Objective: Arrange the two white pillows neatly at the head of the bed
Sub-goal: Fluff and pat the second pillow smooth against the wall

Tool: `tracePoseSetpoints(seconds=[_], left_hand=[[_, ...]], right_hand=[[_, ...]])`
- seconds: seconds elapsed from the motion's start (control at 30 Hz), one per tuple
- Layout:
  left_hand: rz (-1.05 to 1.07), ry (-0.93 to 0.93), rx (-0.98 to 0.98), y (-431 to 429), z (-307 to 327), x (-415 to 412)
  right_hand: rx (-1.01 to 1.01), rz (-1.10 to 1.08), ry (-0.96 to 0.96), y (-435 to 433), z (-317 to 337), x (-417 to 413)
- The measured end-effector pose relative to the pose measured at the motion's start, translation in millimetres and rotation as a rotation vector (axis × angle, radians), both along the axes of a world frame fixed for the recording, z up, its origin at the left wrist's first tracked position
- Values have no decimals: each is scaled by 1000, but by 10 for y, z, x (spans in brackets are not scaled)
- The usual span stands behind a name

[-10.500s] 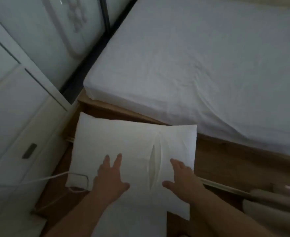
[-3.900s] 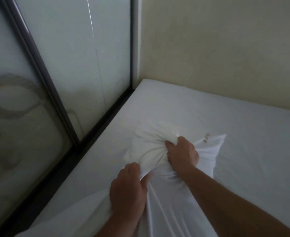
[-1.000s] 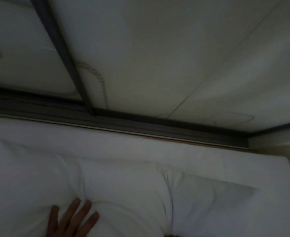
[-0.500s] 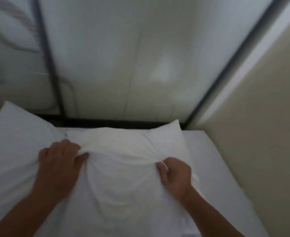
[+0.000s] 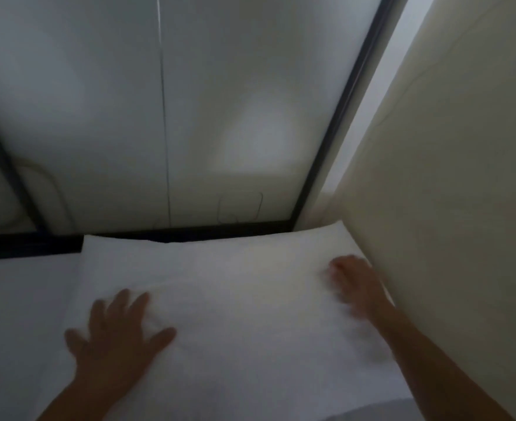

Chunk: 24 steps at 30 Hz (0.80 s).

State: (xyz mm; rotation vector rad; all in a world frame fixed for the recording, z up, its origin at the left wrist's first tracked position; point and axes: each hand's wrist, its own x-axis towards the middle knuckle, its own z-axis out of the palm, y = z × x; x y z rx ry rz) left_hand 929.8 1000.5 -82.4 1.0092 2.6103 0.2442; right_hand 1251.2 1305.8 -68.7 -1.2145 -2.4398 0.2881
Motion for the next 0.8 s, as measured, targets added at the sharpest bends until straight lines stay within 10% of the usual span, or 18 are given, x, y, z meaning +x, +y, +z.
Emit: tracePoseSetpoints(seconds=[0.17,0.8], left_hand=[[535,-435,223,-256,-140,-265],[366,-234,425,-758,48,-513]], right_hand=[[-103,-134,-122,190,-312,56],[-14,-139,-260,98,-264,-442]])
